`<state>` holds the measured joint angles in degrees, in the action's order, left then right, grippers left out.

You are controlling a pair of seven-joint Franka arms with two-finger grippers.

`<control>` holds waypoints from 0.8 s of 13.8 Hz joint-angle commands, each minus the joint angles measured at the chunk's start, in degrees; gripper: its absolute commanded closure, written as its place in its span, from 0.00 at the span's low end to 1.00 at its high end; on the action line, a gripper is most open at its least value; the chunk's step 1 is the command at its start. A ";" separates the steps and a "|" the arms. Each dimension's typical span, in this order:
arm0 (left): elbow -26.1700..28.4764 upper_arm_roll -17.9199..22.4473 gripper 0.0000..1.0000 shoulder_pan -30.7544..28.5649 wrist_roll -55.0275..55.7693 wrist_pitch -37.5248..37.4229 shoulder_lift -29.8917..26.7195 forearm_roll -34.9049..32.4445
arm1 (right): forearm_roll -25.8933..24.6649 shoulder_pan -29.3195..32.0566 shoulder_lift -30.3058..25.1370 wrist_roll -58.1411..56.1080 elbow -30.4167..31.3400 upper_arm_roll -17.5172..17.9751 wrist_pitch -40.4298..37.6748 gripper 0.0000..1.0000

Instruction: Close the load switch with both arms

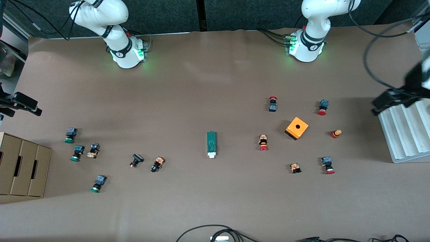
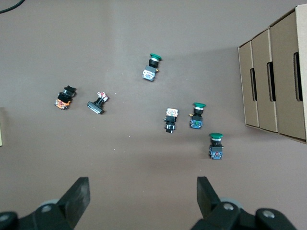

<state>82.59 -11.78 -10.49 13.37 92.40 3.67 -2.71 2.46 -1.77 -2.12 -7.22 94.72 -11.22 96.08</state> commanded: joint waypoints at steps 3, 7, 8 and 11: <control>0.55 2.80 0.00 0.12 -7.56 -0.64 -1.11 0.69 | -1.31 -0.43 0.18 -0.43 -0.68 -0.21 0.07 0.01; 0.55 5.63 0.00 2.39 -12.06 -0.82 -0.76 0.78 | -1.31 -0.43 0.18 -0.52 -0.68 -0.21 -0.02 0.01; 0.46 6.50 0.00 3.54 -11.88 -0.82 -0.68 0.69 | -1.23 -0.43 0.18 -0.69 -0.68 -0.21 -0.02 0.01; 0.37 6.77 0.00 3.90 -11.97 -0.82 -0.68 0.78 | -1.23 -0.43 0.27 -0.78 -0.68 -0.21 -0.02 0.01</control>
<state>82.77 -6.18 -7.55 2.29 92.27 3.56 -2.51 2.46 -1.78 -2.12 -7.29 94.72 -11.22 96.08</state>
